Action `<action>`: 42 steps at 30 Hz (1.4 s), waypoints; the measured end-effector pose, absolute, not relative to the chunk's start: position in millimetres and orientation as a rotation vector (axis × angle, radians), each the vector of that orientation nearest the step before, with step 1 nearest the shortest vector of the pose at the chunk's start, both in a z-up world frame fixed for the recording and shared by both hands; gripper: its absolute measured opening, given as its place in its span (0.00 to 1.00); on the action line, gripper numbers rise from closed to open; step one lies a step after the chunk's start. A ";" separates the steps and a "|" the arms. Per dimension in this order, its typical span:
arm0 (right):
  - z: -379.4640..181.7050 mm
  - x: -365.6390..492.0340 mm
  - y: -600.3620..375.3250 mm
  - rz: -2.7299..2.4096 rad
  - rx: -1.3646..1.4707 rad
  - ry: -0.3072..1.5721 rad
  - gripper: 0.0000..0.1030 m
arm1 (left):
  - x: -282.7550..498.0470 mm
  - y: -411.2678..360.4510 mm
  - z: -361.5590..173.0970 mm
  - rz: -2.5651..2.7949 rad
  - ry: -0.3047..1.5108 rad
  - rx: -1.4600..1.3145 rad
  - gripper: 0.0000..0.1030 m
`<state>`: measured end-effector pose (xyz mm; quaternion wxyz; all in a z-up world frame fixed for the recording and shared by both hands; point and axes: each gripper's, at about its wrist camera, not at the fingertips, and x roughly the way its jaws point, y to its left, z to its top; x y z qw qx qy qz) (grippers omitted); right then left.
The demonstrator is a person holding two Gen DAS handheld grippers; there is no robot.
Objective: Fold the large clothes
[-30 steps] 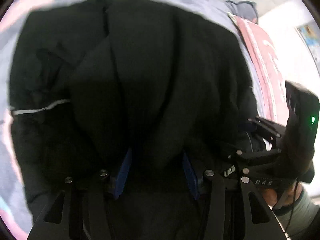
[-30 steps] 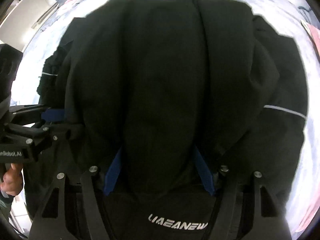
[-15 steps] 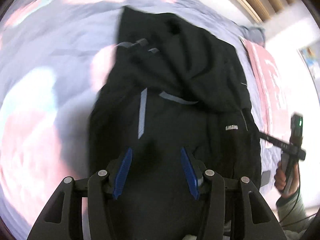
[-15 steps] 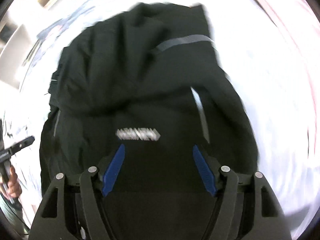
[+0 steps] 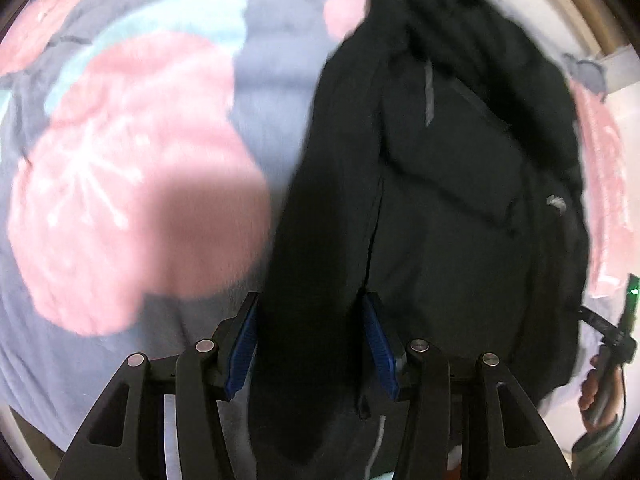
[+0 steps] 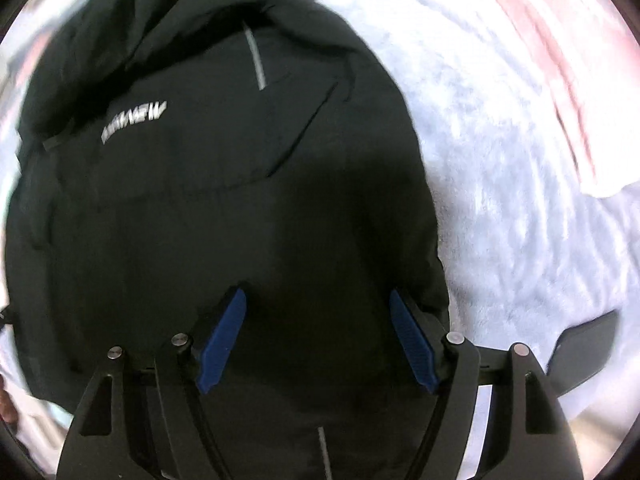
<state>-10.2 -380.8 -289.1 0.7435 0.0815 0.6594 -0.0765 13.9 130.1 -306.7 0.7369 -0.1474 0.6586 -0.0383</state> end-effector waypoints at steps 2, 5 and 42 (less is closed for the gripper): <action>-292.4 -11.4 -373.2 -0.171 0.153 1.428 0.91 | 12.3 131.0 -319.9 -0.066 1.435 -0.358 0.59; -298.4 -12.0 -364.5 -0.196 0.139 1.417 1.00 | 14.0 135.4 -330.8 -0.075 1.404 -0.427 0.70; -256.6 -115.6 -407.8 0.094 0.376 1.443 0.39 | -10.6 128.4 -298.8 -0.503 1.395 -0.706 0.49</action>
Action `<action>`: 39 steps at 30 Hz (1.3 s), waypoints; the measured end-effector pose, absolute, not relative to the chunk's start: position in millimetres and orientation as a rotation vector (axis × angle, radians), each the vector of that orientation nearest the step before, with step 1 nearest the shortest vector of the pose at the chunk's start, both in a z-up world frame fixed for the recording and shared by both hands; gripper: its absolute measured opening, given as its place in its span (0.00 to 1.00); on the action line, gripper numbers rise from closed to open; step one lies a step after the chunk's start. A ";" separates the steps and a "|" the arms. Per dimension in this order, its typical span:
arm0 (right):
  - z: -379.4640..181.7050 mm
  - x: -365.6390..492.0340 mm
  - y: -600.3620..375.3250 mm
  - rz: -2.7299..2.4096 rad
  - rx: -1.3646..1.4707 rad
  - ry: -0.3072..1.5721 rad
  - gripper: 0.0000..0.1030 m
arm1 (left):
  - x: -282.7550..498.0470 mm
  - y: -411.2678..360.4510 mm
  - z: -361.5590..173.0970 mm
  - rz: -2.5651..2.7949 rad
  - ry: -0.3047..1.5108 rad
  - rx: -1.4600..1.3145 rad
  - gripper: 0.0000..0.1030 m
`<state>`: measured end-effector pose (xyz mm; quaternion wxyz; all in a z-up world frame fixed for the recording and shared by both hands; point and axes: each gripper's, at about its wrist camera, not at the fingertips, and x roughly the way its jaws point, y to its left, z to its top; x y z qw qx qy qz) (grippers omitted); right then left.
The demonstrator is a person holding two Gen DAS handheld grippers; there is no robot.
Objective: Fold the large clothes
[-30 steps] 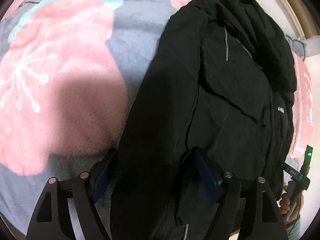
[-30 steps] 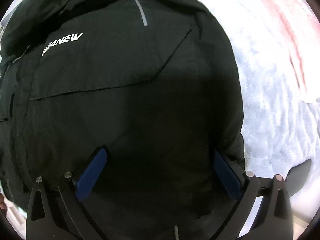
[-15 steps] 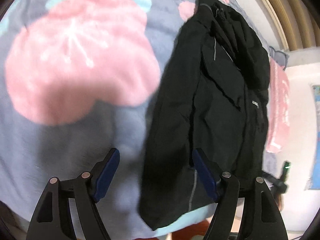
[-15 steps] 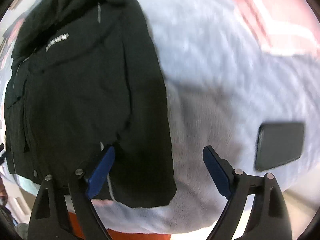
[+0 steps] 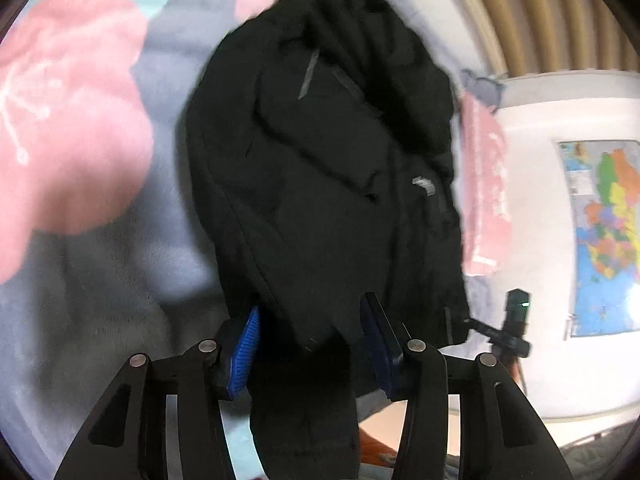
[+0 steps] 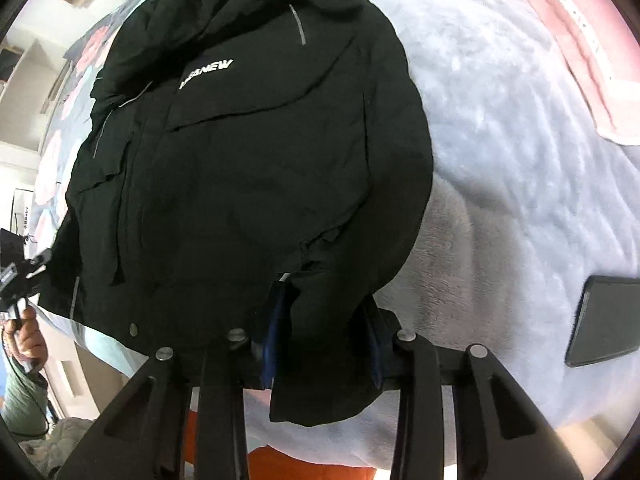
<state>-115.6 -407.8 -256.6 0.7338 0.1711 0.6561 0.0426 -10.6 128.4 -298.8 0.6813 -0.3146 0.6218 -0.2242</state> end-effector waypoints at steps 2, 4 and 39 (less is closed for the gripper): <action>-270.5 -113.2 -420.9 0.085 0.391 1.477 0.41 | -11.9 123.3 -315.9 -0.441 1.474 -0.646 0.49; -288.4 -101.2 -419.0 0.059 0.415 1.516 0.42 | -21.1 124.6 -324.9 -0.416 1.525 -0.592 0.48; -77.5 42.6 -448.9 0.215 0.539 0.992 0.15 | 126.7 135.9 -118.1 -0.540 0.986 -0.673 0.14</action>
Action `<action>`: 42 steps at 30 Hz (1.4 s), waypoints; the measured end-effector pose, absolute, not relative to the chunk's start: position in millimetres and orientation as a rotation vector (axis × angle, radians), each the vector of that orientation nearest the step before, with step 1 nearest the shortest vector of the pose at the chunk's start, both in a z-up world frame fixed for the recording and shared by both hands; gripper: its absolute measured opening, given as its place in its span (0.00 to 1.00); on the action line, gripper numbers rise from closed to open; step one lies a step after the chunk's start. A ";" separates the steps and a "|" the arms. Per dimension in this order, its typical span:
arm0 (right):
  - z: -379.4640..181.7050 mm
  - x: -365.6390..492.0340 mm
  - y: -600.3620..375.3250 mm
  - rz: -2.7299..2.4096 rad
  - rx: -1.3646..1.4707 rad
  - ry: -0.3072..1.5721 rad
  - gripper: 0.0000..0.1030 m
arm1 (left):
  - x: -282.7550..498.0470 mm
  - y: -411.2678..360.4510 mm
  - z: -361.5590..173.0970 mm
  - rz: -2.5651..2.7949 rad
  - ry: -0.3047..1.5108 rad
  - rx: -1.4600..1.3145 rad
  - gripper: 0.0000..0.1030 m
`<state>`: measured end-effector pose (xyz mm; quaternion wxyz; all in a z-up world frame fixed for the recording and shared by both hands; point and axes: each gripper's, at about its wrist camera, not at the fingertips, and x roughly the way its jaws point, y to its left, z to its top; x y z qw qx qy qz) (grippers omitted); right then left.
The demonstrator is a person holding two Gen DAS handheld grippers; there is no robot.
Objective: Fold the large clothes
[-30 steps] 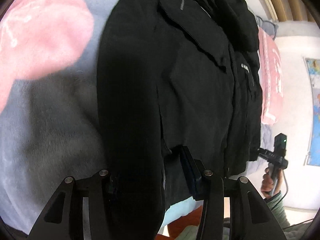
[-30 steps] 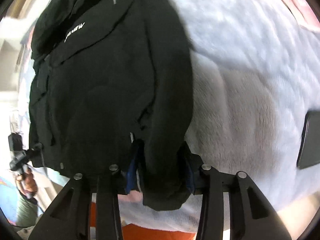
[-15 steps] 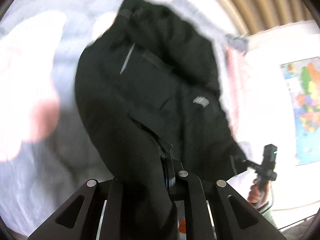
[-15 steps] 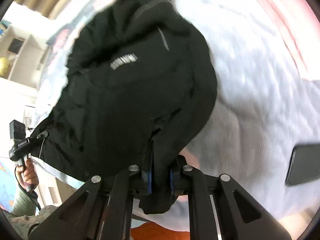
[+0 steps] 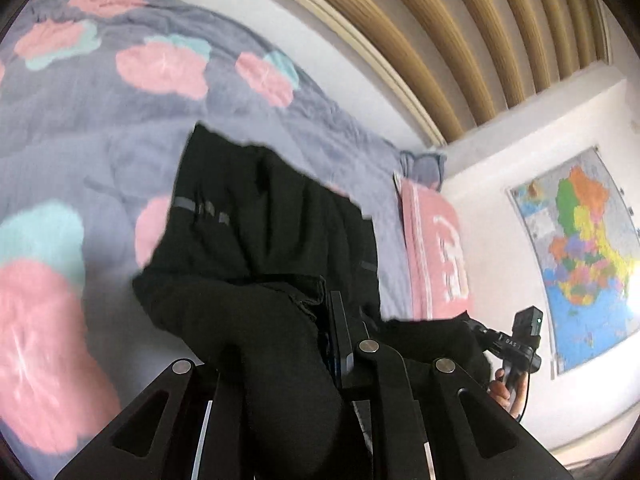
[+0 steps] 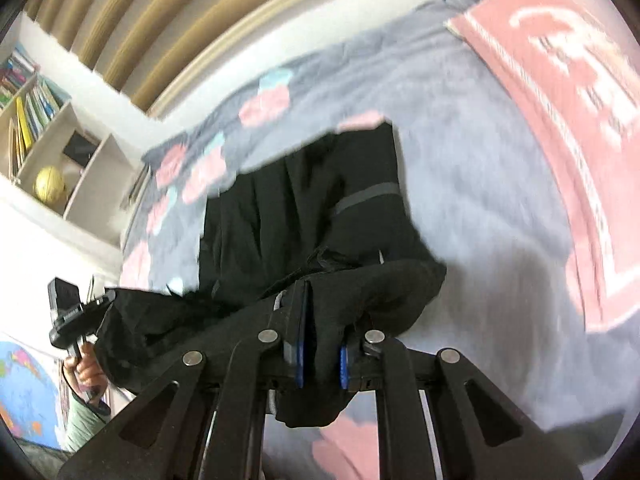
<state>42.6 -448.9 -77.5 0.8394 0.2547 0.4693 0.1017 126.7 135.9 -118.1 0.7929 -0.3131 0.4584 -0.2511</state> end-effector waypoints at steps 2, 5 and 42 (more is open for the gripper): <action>-69.3 70.4 -458.3 0.199 0.562 0.976 0.15 | 151.2 139.7 -115.3 -0.533 0.970 -0.697 0.14; -70.3 112.9 -469.3 0.160 0.604 0.970 0.15 | 193.9 139.2 -116.8 -0.512 0.957 -0.704 0.17; -166.6 278.2 -459.6 0.084 0.413 1.113 0.77 | 323.2 149.1 -192.4 -0.560 1.030 -0.645 0.77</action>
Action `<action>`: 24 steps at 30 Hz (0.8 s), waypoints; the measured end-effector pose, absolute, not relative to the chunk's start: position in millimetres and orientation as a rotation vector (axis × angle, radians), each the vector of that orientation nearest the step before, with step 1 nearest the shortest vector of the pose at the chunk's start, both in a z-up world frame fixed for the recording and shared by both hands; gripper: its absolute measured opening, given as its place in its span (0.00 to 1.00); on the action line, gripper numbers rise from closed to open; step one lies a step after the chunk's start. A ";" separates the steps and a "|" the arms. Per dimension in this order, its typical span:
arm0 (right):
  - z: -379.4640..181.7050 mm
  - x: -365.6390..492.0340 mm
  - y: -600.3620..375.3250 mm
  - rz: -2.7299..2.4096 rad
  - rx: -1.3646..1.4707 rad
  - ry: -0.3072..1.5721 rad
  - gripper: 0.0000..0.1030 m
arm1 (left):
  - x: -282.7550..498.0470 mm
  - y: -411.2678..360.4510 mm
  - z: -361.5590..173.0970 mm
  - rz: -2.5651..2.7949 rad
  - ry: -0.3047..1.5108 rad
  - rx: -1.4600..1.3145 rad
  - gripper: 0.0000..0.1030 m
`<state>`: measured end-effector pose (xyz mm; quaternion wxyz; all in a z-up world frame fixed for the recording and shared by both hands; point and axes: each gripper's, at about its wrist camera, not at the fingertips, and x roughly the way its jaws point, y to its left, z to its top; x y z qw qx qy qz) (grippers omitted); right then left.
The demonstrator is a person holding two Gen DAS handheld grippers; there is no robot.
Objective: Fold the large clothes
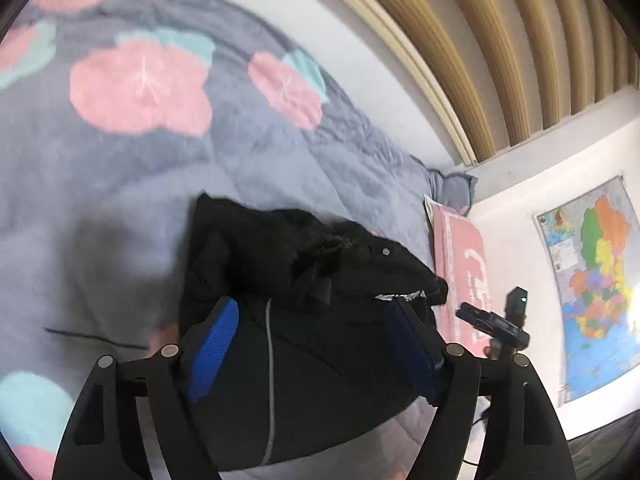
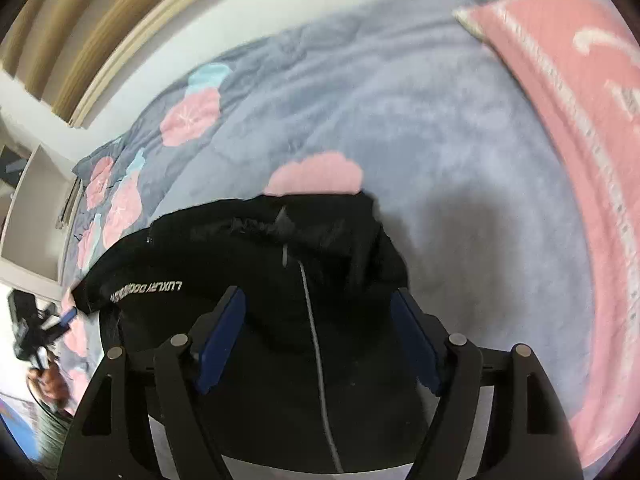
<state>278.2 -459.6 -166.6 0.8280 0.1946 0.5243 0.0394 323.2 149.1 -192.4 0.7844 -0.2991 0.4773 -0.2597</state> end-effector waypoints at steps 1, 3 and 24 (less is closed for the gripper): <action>-168.2 279.6 -461.3 0.070 0.391 1.113 0.77 | 326.8 150.1 -193.8 -0.541 1.032 -0.629 0.77; -178.3 288.5 -464.0 0.047 0.376 1.134 0.77 | 342.9 145.8 -208.4 -0.478 1.069 -0.591 0.77; -203.6 347.2 -448.4 0.127 0.212 1.040 0.21 | 387.1 133.4 -263.9 -0.471 1.123 -0.564 0.17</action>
